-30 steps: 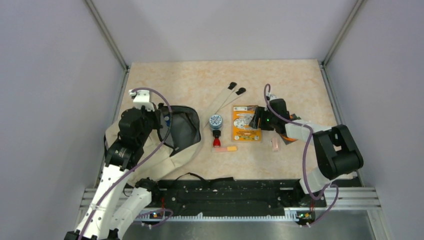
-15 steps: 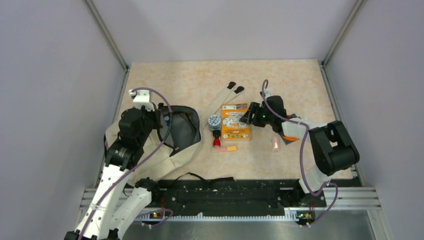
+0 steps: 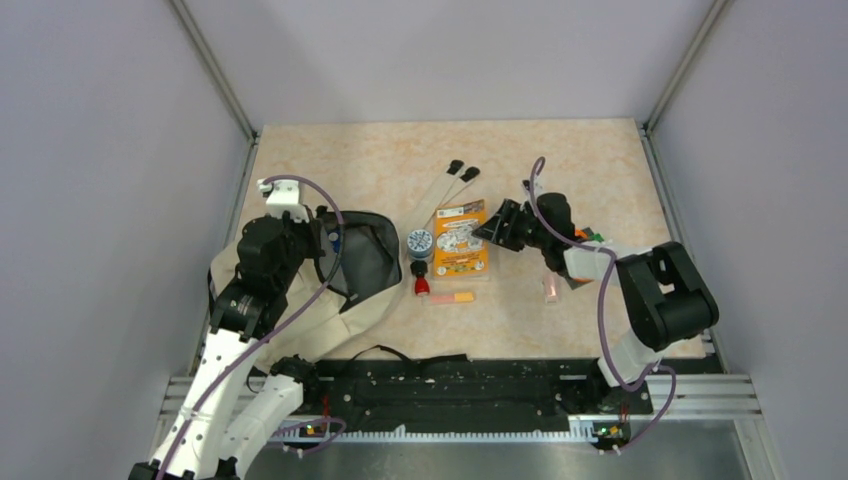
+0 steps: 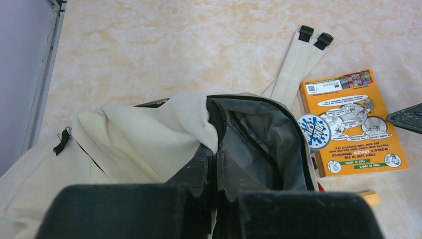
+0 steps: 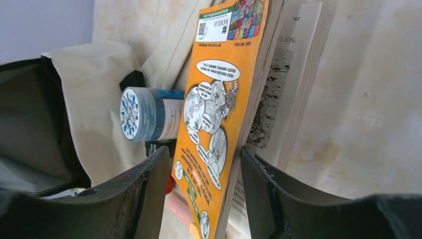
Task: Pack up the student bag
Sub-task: Pick up the book from the center of the board.
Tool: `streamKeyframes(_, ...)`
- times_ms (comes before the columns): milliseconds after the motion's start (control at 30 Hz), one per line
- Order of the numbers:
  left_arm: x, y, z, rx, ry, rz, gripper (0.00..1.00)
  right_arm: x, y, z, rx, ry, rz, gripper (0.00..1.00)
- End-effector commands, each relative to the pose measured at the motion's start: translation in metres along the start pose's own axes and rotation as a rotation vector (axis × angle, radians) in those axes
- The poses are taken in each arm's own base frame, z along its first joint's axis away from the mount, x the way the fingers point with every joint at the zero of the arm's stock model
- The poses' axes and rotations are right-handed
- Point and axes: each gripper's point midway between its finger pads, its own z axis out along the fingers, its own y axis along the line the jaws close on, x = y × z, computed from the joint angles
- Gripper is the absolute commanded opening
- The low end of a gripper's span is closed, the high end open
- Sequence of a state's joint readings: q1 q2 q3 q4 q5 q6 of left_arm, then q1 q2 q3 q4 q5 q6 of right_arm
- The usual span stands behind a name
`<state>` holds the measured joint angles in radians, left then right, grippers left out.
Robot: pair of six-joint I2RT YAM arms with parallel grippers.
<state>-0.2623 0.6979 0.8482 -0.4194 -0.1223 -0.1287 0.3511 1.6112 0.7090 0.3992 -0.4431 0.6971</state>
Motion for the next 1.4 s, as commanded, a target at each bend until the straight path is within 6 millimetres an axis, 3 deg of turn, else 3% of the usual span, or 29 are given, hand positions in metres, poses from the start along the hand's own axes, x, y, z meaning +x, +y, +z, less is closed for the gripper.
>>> streamKeyframes(0, -0.026, -0.002, -0.004, 0.005, -0.102, -0.013, 0.00, -0.006, 0.028, 0.005, -0.151, -0.035, 0.040, 0.52)
streamKeyframes(567, -0.026, -0.002, -0.004, 0.006, -0.102, -0.013, 0.00, 0.011, 0.004, 0.034, -0.082, -0.002, 0.063, 0.41)
streamKeyframes(733, -0.026, -0.002, -0.003, 0.008, -0.100, -0.012, 0.00, 0.014, 0.010, 0.037, -0.109, 0.010, 0.059, 0.38)
streamKeyframes(900, -0.026, -0.002, -0.003, 0.007, -0.099, -0.011, 0.00, 0.009, 0.021, 0.034, -0.146, -0.009, 0.055, 0.28)
streamKeyframes(1200, -0.025, -0.003, -0.002, 0.011, -0.096, -0.010, 0.00, 0.013, 0.023, 0.046, -0.151, 0.019, 0.040, 0.30)
streamKeyframes(1233, -0.024, -0.003, -0.002, 0.012, -0.093, -0.011, 0.00, 0.012, 0.024, 0.045, -0.155, 0.015, 0.038, 0.26)
streamKeyframes(1333, -0.022, -0.004, 0.000, 0.017, -0.081, -0.008, 0.00, 0.002, 0.029, 0.040, -0.137, -0.013, 0.014, 0.01)
streamKeyframes(1367, -0.022, -0.005, 0.001, 0.019, -0.078, -0.006, 0.00, -0.004, 0.030, 0.037, -0.120, -0.031, -0.005, 0.00)
